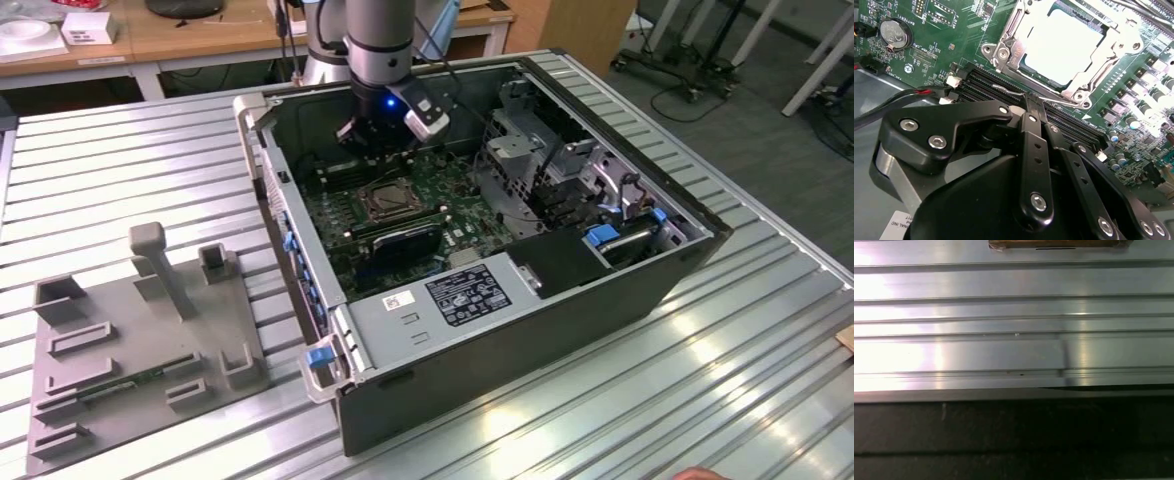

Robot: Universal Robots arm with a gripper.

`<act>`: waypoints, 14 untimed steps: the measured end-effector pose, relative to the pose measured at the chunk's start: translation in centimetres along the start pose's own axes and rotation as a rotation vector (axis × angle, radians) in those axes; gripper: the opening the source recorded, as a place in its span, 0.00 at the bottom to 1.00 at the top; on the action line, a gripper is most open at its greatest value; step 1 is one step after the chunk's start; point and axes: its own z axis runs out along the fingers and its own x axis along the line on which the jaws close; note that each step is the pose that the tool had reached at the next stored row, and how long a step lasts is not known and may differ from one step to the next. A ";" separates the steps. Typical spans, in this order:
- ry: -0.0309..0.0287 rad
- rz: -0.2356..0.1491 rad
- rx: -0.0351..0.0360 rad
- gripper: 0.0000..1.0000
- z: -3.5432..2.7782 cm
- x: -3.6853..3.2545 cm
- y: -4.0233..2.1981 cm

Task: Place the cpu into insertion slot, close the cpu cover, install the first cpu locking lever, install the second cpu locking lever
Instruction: 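Install the first cpu locking lever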

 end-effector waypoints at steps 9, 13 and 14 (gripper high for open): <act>0.0001 0.000 0.0001 0.10 0.15 -0.04 -0.01; -0.0001 0.000 0.0000 0.10 0.28 -0.07 -0.02; 0.0000 0.000 0.0000 0.10 0.34 -0.07 -0.03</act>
